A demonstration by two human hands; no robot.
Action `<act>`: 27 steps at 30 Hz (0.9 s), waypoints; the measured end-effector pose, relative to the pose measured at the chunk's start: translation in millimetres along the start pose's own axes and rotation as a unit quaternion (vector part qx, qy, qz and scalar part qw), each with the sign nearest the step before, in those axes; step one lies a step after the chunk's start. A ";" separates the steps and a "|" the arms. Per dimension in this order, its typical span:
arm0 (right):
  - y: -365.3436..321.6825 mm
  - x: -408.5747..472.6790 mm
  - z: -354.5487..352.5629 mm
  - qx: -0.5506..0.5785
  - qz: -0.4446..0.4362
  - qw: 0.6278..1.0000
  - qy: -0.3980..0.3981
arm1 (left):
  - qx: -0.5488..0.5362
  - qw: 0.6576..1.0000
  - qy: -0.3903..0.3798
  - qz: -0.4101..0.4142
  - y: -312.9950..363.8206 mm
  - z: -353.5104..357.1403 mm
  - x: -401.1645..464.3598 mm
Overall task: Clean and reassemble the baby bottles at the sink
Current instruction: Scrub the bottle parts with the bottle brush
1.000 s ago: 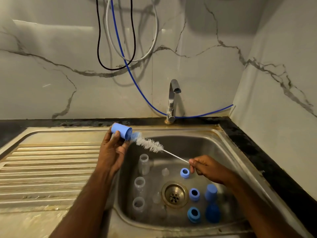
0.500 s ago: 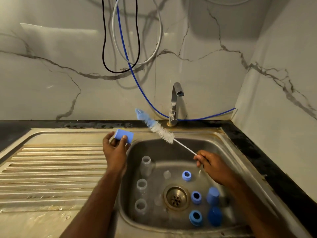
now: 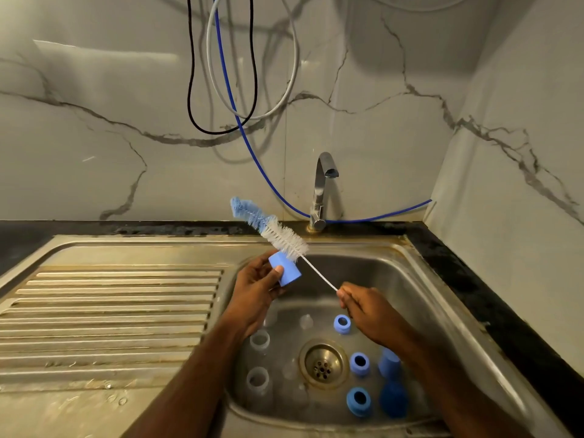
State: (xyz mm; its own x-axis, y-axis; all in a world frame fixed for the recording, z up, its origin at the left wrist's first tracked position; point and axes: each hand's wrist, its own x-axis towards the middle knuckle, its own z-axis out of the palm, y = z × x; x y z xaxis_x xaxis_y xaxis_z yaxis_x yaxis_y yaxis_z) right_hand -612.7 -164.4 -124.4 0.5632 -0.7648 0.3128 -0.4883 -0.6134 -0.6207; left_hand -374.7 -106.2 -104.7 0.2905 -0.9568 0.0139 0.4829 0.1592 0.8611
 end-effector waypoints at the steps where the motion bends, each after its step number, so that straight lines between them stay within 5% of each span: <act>1: 0.0 0.7 0.2 -0.002 0.000 1.000 -0.001 | -0.002 1.000 0.007 0.007 -1.4 1.9 -0.2; 6: 14.8 -4.5 -11.4 -0.023 0.018 0.999 -0.030 | -0.135 0.982 0.129 0.011 13.5 -17.2 13.3; 12: -1.0 2.8 3.0 0.000 -0.004 1.000 -0.010 | -0.007 1.000 0.021 -0.023 -4.8 2.0 0.8; 17: 18.8 -5.0 -17.8 -0.010 0.019 0.999 -0.031 | -0.157 0.983 0.094 0.005 14.0 -8.2 10.2; 23: -2.0 5.0 2.3 0.001 -0.010 1.000 -0.012 | -0.074 0.997 0.011 -0.037 3.8 5.8 -3.9; 27: 8.9 1.4 -12.5 0.004 0.015 0.999 -0.029 | -0.129 0.989 0.068 -0.021 8.8 4.6 2.2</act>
State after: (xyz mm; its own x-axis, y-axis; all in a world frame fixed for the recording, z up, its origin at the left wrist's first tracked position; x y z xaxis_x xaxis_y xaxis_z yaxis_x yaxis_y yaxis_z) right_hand -624.6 -173.4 -120.5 0.5870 -0.7694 0.2521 -0.5002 -0.5894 -0.6343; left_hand -373.6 -108.0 -94.7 0.3651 -0.9253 -0.1031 0.6873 0.1932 0.7002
